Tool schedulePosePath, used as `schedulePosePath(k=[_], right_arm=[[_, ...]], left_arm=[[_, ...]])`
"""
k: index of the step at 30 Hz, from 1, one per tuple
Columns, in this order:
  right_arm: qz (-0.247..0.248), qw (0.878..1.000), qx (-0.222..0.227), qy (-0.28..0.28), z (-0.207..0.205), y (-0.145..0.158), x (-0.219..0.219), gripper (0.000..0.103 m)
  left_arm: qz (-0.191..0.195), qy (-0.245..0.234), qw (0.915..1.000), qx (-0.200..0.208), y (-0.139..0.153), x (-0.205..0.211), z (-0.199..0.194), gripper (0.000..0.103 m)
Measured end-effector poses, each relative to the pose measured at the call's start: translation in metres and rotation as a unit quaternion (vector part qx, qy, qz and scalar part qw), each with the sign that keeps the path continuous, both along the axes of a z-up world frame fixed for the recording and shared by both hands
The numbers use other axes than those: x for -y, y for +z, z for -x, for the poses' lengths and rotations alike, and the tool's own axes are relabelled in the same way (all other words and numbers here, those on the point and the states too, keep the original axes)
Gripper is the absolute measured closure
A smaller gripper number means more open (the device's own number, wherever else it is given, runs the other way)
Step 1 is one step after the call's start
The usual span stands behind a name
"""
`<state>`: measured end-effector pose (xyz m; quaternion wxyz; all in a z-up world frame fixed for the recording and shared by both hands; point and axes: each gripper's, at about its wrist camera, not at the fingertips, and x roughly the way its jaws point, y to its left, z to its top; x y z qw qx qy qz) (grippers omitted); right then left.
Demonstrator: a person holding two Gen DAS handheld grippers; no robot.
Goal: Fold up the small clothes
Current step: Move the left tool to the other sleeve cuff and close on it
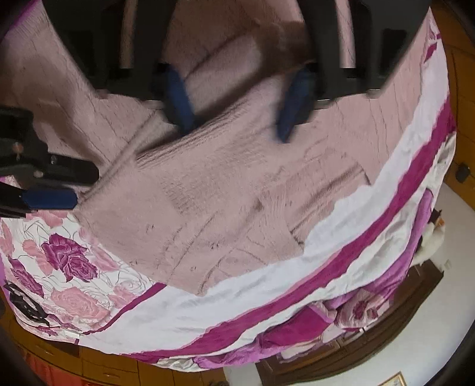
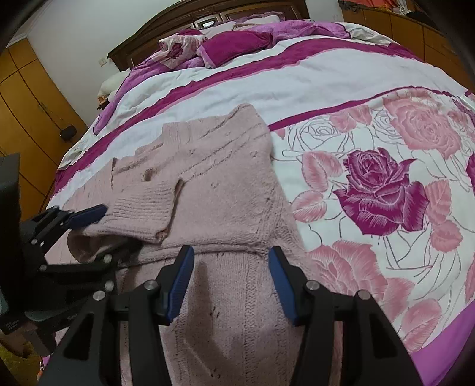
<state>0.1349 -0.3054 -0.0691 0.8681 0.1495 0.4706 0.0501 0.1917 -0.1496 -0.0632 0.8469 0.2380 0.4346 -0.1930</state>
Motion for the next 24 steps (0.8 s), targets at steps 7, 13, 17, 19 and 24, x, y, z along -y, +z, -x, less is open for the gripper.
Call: schedulePosePath(k=[7, 13, 17, 19, 24], right_arm=[[0.008, 1.000, -0.001, 0.000, -0.001, -0.004, -0.004, 0.048], [0.015, 1.000, -0.001, 0.001, -0.002, -0.004, -0.007, 0.048], [0.024, 1.000, -0.002, 0.002, -0.004, -0.006, -0.010, 0.048], [0.028, 1.000, -0.003, 0.003, -0.005, -0.006, -0.012, 0.047], [0.036, 0.999, -0.004, 0.006, -0.006, -0.007, -0.013, 0.047]], left_arm=[[0.119, 0.075, 0.9900, 0.002, 0.031, -0.044, -0.008, 0.103], [0.214, 0.214, 0.9525, 0.034, 0.054, -0.127, 0.001, 0.103], [0.220, 0.289, 0.9312, 0.034, 0.043, -0.172, 0.015, 0.103], [0.209, 0.304, 0.9290, 0.027, 0.033, -0.189, 0.021, 0.103], [0.193, 0.337, 0.9213, 0.007, 0.014, -0.218, 0.037, 0.103]])
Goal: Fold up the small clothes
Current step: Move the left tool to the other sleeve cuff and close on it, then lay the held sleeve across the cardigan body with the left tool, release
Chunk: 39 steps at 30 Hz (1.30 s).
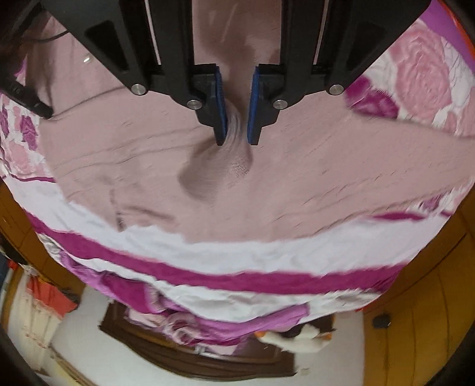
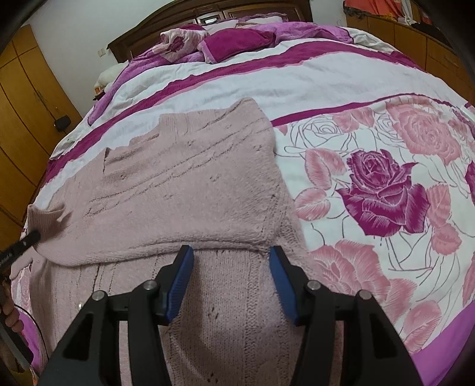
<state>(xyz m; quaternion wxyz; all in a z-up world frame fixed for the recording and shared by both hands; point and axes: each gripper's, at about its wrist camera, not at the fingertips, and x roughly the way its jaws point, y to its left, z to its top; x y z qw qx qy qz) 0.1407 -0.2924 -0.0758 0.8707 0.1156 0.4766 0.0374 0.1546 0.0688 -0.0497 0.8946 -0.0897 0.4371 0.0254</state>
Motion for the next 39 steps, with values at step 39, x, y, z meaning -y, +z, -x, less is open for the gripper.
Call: schedulePosePath(k=[39], right_arm=[[0.038, 0.999, -0.015, 0.017, -0.112, 0.003, 0.015, 0.046]], left_arm=[[0.048, -0.033, 0.9982, -0.014, -0.027, -0.059, -0.023, 0.095]])
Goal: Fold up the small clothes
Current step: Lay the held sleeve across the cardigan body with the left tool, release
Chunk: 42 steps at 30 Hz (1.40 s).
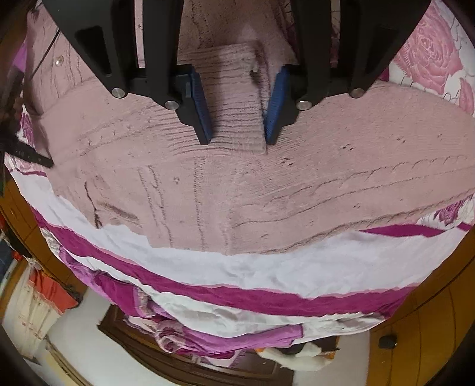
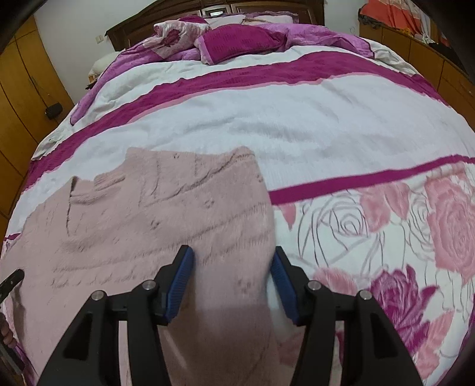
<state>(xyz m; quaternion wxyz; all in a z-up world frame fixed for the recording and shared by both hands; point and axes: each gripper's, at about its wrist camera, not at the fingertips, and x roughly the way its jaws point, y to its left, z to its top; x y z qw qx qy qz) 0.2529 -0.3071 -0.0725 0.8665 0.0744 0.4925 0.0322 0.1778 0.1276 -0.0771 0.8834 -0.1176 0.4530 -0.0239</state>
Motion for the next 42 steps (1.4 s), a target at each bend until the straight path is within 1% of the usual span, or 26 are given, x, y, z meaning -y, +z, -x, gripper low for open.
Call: schedulePosePath(k=[1, 3, 4, 6, 10, 11, 12, 13, 14, 15, 17, 19, 21, 22, 24, 26, 27, 29, 33, 35, 38, 42], right_arm=[[-0.006, 1.000, 0.000, -0.002, -0.003, 0.001, 0.001, 0.046], [-0.028, 0.999, 0.003, -0.015, -0.011, 0.003, 0.005, 0.046], [-0.034, 0.999, 0.005, -0.020, -0.015, 0.003, 0.007, 0.046], [-0.034, 0.999, 0.004, -0.032, -0.023, 0.002, 0.009, 0.046], [-0.030, 0.999, -0.006, -0.036, -0.037, -0.006, 0.007, 0.046], [-0.031, 0.999, -0.002, -0.033, -0.039, -0.007, 0.006, 0.049], [-0.032, 0.999, 0.002, -0.030, -0.040, -0.006, 0.005, 0.059], [-0.034, 0.999, 0.014, -0.018, -0.039, -0.004, 0.002, 0.089], [-0.034, 0.999, 0.024, -0.012, -0.037, -0.002, 0.001, 0.089], [-0.026, 0.999, 0.046, -0.013, -0.032, 0.004, 0.000, 0.089], [-0.009, 0.994, 0.104, -0.024, -0.019, 0.018, 0.001, 0.089], [-0.008, 0.991, 0.126, -0.040, -0.014, 0.024, 0.005, 0.089], [0.000, 0.991, 0.123, -0.052, -0.018, 0.020, 0.009, 0.089], [0.002, 0.992, 0.117, -0.054, -0.021, 0.017, 0.009, 0.089], [0.006, 0.994, 0.088, -0.059, -0.030, 0.000, 0.011, 0.088], [0.009, 0.995, 0.069, -0.065, -0.035, -0.012, 0.010, 0.081], [0.007, 0.995, 0.069, -0.067, -0.035, -0.016, 0.012, 0.080], [-0.001, 0.996, 0.068, -0.065, -0.034, -0.017, 0.016, 0.072], [0.002, 0.996, 0.062, -0.062, -0.032, -0.014, 0.014, 0.064], [-0.002, 0.996, 0.062, -0.064, -0.027, -0.008, 0.014, 0.055], [-0.021, 0.995, 0.070, -0.064, -0.012, 0.006, 0.014, 0.052], [-0.029, 0.995, 0.084, -0.052, 0.015, 0.026, 0.011, 0.050]], left_arm=[[0.005, -0.007, 1.0000, 0.001, 0.000, 0.001, 0.000, 0.103], [0.018, -0.016, 0.9997, -0.001, -0.001, 0.004, -0.002, 0.103], [0.014, -0.015, 0.9998, 0.003, 0.000, 0.005, -0.001, 0.103], [0.006, -0.015, 0.9998, 0.011, 0.003, 0.007, -0.001, 0.103], [0.001, -0.009, 0.9993, 0.036, 0.013, 0.010, 0.003, 0.103], [-0.003, -0.009, 0.9991, 0.042, 0.016, 0.011, 0.004, 0.103], [-0.010, -0.009, 0.9984, 0.054, 0.022, 0.013, 0.005, 0.103], [-0.015, -0.009, 0.9978, 0.063, 0.026, 0.014, 0.006, 0.103], [-0.024, -0.009, 0.9965, 0.079, 0.032, 0.016, 0.007, 0.103], [-0.031, -0.009, 0.9952, 0.092, 0.038, 0.018, 0.008, 0.103], [-0.049, -0.007, 0.9917, 0.119, 0.048, 0.022, 0.008, 0.103], [-0.068, -0.002, 0.9892, 0.130, 0.050, 0.023, 0.001, 0.103], [-0.075, 0.002, 0.9899, 0.120, 0.042, 0.022, -0.012, 0.103], [-0.078, 0.002, 0.9913, 0.106, 0.032, 0.021, -0.023, 0.103], [-0.079, 0.005, 0.9939, 0.077, 0.015, 0.018, -0.036, 0.103], [-0.065, 0.005, 0.9973, 0.033, -0.005, 0.014, -0.049, 0.103], [-0.061, 0.005, 0.9977, 0.027, -0.009, 0.013, -0.051, 0.103], [-0.057, 0.011, 0.9979, 0.028, -0.009, 0.011, -0.050, 0.103], [-0.055, 0.015, 0.9981, 0.022, -0.006, 0.009, -0.048, 0.103], [-0.055, 0.018, 0.9980, 0.023, -0.001, 0.008, -0.041, 0.103], [-0.063, 0.028, 0.9972, 0.028, 0.009, 0.003, -0.027, 0.103], [-0.062, 0.051, 0.9964, 0.026, 0.018, -0.010, -0.006, 0.101]])
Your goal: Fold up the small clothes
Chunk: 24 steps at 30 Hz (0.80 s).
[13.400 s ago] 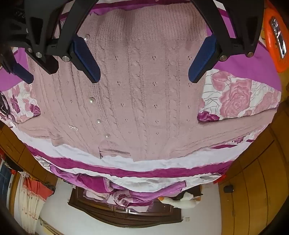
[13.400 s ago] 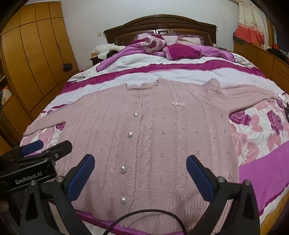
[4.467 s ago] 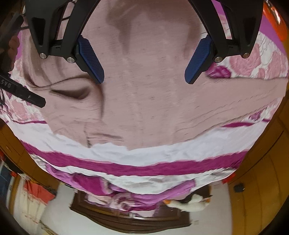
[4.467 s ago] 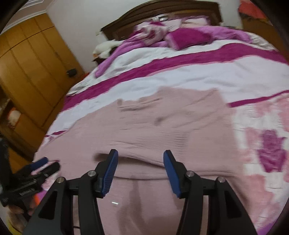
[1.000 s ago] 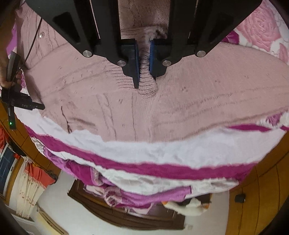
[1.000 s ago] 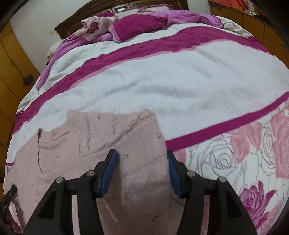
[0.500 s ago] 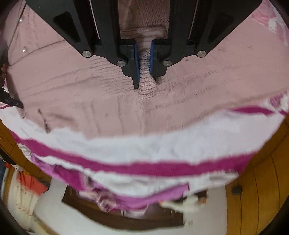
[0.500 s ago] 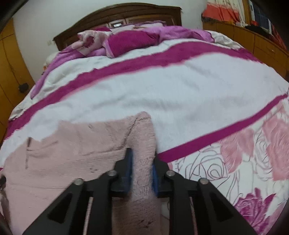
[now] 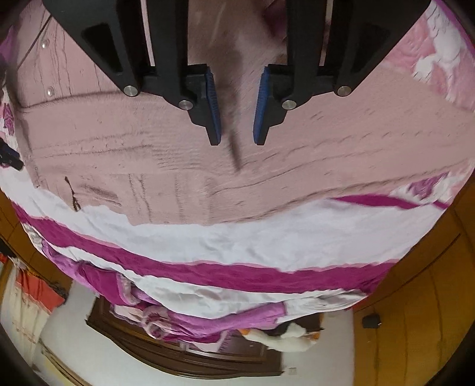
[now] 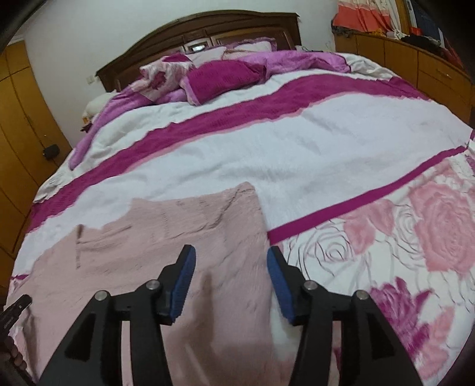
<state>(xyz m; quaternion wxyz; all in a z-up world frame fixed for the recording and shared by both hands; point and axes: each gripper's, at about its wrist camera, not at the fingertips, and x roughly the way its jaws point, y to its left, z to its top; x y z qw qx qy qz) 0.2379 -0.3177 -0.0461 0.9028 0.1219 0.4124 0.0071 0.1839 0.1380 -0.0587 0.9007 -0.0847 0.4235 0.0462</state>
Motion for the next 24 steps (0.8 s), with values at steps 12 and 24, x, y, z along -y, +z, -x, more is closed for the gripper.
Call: schedulePosePath(k=[12, 24], right_arm=[[-0.024, 0.998, 0.005, 0.053, 0.075, 0.035, -0.031, 0.047], [-0.021, 0.997, -0.050, 0.063, 0.112, -0.009, -0.060, 0.044]], left_arm=[[0.030, 0.102, 0.9942, -0.019, 0.011, -0.073, 0.067, 0.097], [0.147, 0.220, 0.9644, -0.014, -0.024, -0.149, 0.098, 0.090]])
